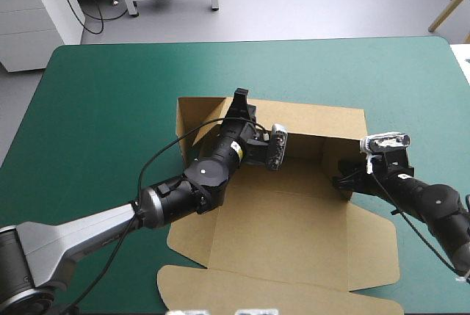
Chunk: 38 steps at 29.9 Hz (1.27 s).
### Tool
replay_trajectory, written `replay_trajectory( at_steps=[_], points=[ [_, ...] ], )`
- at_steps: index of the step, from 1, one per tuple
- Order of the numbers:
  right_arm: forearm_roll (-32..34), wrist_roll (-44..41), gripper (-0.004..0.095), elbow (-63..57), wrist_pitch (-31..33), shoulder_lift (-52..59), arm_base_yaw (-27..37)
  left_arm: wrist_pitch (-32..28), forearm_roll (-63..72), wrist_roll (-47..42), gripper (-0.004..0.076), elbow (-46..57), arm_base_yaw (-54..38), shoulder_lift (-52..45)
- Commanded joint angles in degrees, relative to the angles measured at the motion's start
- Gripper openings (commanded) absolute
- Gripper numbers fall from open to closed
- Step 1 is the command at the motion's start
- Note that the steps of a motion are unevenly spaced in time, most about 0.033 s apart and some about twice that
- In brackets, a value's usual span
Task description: Fold the box
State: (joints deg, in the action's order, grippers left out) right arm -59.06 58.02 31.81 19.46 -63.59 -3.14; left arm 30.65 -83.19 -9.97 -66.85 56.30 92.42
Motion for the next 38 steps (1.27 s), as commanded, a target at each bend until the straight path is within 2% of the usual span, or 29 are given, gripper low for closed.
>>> replay_trajectory(
  at_steps=[1, 4, 7, 10, 15, 26, 29, 33, 35, 36, 38],
  points=[
    [-3.57, 2.76, 0.0218, 1.37, -7.50, 1.01, -5.90, -2.25, 0.24, -0.30, -0.0010, -0.94, 0.40, -1.90],
    [-2.59, 3.36, 0.0094, 1.37, -12.82, 1.01, -10.98, -2.39, 0.24, -0.30, -0.0010, -0.94, 0.40, -1.90],
    [-2.56, 3.36, 0.0041, 1.37, -17.31, 1.01, -14.42, -2.02, 0.24, -0.30, -0.0010, -0.94, 0.40, -1.90],
    [-2.91, 3.26, 0.0037, 1.37, -19.04, 1.01, -15.48, -1.62, 0.24, -0.30, -0.0010, -0.94, 0.40, -1.90],
    [-2.91, 3.13, -0.0002, 1.37, -19.04, 1.01, -15.48, -1.62, 0.24, -0.30, -0.0010, -0.94, 0.40, -1.90],
    [-2.91, 3.13, -0.0004, 1.37, -18.54, 1.01, -15.48, -1.59, 0.35, -0.68, -0.0008, -0.94, 0.40, -1.90],
    [-2.91, 2.19, -0.0004, 1.37, -18.06, 1.01, -15.48, -1.59, 0.35, -0.68, 0.0059, -0.94, 0.40, -1.90],
    [-2.91, 1.97, -0.0004, 1.37, -17.70, 1.01, -15.48, -1.59, 0.07, -3.53, 0.0303, -0.94, 0.40, -1.90],
    [-2.91, 0.76, -0.0004, 1.37, -17.70, 1.01, -15.48, -1.59, -0.05, -5.95, 0.0398, -0.94, 0.40, -1.90],
    [-2.91, 0.47, -0.0004, 1.49, -17.70, 0.90, -15.48, -1.59, -0.05, -6.80, 0.0428, -0.94, 0.40, -1.90],
    [-2.91, -0.64, -0.0004, 1.49, -17.97, 0.90, -15.48, -2.10, -0.37, -5.99, 0.0436, -0.94, 0.40, -1.90]
  ],
)
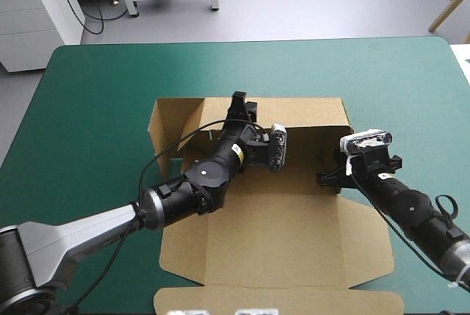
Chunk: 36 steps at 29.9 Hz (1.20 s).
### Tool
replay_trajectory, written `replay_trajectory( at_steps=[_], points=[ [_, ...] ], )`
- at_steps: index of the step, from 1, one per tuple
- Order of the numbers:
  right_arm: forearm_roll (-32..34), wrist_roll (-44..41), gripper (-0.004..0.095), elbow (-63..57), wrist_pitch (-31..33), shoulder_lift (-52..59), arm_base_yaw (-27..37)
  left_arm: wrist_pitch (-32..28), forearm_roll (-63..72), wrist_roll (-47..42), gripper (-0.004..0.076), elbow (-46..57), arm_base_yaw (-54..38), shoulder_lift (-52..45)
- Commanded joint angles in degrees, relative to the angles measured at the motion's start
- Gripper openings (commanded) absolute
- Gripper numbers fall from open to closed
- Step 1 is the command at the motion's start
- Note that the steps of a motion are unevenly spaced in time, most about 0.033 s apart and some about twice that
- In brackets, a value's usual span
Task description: Fold the box
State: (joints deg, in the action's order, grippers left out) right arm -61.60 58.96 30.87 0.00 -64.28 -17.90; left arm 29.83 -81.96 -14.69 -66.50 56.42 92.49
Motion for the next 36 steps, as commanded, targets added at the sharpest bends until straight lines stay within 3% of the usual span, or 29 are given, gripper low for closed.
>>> replay_trajectory(
  at_steps=[1, 13, 19, 25, 27, 30, 34, 36],
  points=[
    [-0.38, -2.01, -0.0004, 2.43, 1.26, 1.59, -0.73, -1.28, -2.24, -2.09, 0.0436, -1.28, 0.28, -1.97],
    [0.12, -5.15, -0.0003, 8.89, 1.81, -4.65, -0.73, -1.36, -16.22, -11.56, 0.0436, -1.28, 0.28, -3.70],
    [4.74, -10.42, -0.0003, 16.61, 4.07, -12.77, 0.87, -1.36, -16.37, -12.46, 0.0429, -1.28, 0.32, -5.30],
    [10.51, -15.71, -0.0003, 24.31, 10.68, -17.97, 4.95, -0.66, -16.37, -12.46, 0.0386, -1.28, 2.64, -7.23],
    [14.36, -18.58, -0.0003, 26.39, 12.33, -18.85, 5.70, 0.52, -16.37, -12.56, 0.0351, -1.28, 3.98, -7.67],
    [22.52, -24.49, -0.0004, 29.13, 14.65, -19.57, 6.19, 3.51, -16.08, -14.31, 0.0238, -1.28, 6.30, -8.59],
    [34.48, -33.76, -0.0004, 33.67, 20.22, -20.04, 7.13, 6.39, -15.70, -19.16, -0.0008, -1.28, 6.43, -9.46],
    [40.33, -38.06, -0.0004, 36.32, 23.74, -20.06, 8.07, 7.90, -15.44, -20.72, 0.0004, -1.28, 6.35, -10.60]
  ],
)
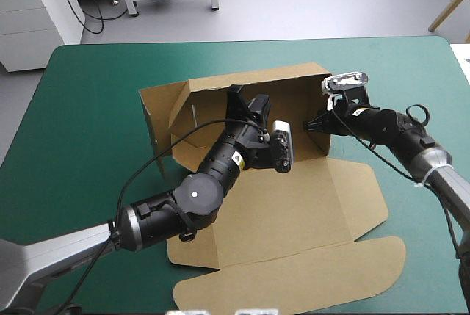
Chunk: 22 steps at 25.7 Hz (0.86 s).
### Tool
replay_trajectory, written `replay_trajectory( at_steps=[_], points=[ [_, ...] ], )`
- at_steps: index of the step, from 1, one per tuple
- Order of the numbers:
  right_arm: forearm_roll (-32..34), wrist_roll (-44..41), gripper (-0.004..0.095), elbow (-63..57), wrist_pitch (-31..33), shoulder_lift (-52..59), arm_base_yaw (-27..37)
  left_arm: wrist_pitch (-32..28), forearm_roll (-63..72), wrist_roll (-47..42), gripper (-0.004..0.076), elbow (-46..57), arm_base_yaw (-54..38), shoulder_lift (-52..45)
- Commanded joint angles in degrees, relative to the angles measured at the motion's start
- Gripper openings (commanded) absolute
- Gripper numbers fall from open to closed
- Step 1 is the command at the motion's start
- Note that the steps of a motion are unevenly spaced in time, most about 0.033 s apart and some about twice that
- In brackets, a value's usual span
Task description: Fold the box
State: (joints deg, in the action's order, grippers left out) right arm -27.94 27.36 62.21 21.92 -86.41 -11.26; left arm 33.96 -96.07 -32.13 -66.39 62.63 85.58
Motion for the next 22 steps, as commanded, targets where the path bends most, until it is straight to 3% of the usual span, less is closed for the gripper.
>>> replay_trajectory(
  at_steps=[1, 4, 7, 8, 12, 13, 19, 22],
  points=[
    [8.81, -7.71, -0.0004, 6.28, 3.16, 2.07, 2.04, 3.77, -0.20, -3.65, 0.0003, -1.40, 0.13, -4.30],
    [13.89, -10.82, -0.0004, 10.23, 9.16, 1.97, 4.21, 3.77, 4.67, -3.65, 0.0003, -1.40, -0.03, -7.01],
    [14.81, -11.21, -0.0004, 14.16, 16.40, 1.25, 6.73, 3.54, 8.02, -3.65, 0.0003, -1.40, -2.12, -9.56],
    [14.96, -11.21, -0.0004, 16.93, 21.69, 0.12, 8.23, 3.54, 9.63, -3.65, 0.0003, -1.40, -4.70, -11.10],
    [15.37, -11.38, -0.0004, 21.74, 30.32, -3.04, 9.32, 1.45, 16.40, -3.54, 0.0004, -1.73, -12.72, -12.85],
    [15.51, -11.38, -0.0004, 24.48, 34.21, -5.50, 9.32, -0.98, 21.75, -2.20, 0.0004, -1.73, -18.21, -13.39],
    [15.38, -14.81, -0.0004, 32.57, 42.36, -14.17, 9.21, -4.23, 45.03, 8.71, 0.0003, -1.81, -34.52, -13.65],
    [15.14, -17.63, -0.0004, 38.68, 47.13, -20.43, 9.21, -2.84, 67.66, 22.26, 0.0003, -1.81, -46.20, -13.65]
  ],
)
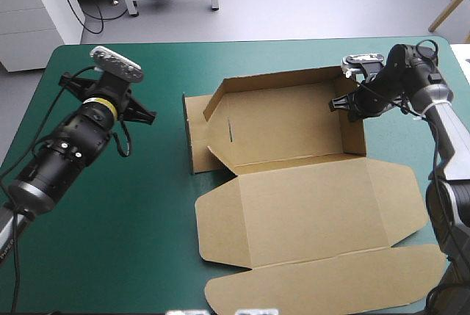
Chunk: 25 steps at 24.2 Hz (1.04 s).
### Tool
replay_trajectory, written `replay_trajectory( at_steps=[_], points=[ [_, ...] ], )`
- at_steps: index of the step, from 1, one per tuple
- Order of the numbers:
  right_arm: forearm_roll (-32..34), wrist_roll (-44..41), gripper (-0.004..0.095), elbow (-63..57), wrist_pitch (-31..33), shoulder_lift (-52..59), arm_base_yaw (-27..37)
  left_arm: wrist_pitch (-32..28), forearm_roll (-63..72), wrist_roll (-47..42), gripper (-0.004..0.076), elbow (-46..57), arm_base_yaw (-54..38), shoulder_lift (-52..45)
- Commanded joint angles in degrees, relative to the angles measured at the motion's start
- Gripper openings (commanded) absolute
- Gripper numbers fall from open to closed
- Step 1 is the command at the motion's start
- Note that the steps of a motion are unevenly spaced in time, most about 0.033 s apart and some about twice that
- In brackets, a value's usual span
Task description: Fold the box
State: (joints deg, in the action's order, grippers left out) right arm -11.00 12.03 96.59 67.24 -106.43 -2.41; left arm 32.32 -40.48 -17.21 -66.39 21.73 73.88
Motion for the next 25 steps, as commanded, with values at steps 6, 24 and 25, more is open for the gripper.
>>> replay_trajectory(
  at_steps=[6, 24, 25],
  points=[
    [-1.42, -3.55, -0.0003, 8.06, 1.21, -5.10, 0.36, 10.77, 45.78, 31.08, 0.0003, -1.81, -25.62, -1.94],
    [0.65, -3.11, 0.0476, 20.36, 1.72, -0.65, 0.36, 22.20, 63.32, 41.84, 0.0003, -1.81, -36.63, 1.89],
    [1.73, -3.11, 0.0476, 20.49, 1.72, 0.52, 0.36, 22.20, 63.32, 41.84, 0.0003, -1.81, -36.63, 1.89]
  ],
)
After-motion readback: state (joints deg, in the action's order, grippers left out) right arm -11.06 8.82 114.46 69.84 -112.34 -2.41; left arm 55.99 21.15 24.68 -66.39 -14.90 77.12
